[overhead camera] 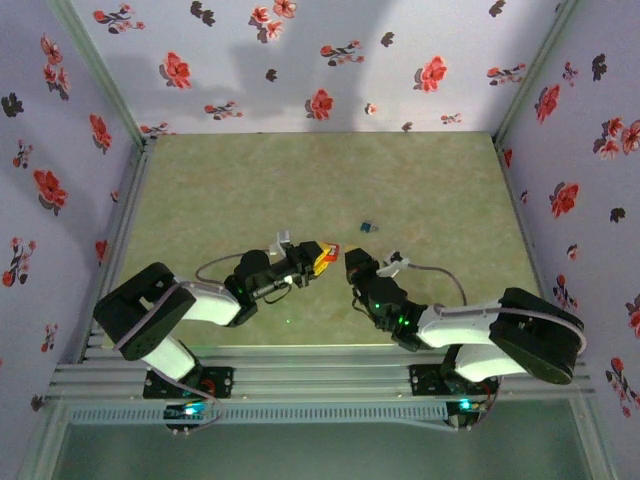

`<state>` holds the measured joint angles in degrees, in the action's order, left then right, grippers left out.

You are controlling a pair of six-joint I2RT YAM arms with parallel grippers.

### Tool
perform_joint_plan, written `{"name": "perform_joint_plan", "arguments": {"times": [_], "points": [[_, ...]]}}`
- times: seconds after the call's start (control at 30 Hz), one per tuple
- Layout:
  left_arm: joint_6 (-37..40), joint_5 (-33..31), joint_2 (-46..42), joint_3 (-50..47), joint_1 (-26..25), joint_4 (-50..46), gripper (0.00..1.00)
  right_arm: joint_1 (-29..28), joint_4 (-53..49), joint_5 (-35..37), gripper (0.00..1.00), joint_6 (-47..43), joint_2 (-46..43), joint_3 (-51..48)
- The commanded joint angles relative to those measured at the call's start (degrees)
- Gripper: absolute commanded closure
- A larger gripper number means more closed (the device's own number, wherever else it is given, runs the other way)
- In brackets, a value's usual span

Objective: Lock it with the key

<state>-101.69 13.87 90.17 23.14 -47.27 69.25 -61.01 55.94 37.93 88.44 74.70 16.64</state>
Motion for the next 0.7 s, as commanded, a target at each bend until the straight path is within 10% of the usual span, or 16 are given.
{"name": "perform_joint_plan", "arguments": {"times": [0.0,0.67], "points": [[0.1,-6.8,1.0,-1.2,2.3,-2.2,1.00,1.7,-1.9,11.9,1.00,-3.1,-1.7,-1.8],[-0.2,-6.3,1.8,-1.1,2.3,-1.8,1.00,1.8,-6.4,14.1,1.00,-5.5,-9.1,-3.6]]}}
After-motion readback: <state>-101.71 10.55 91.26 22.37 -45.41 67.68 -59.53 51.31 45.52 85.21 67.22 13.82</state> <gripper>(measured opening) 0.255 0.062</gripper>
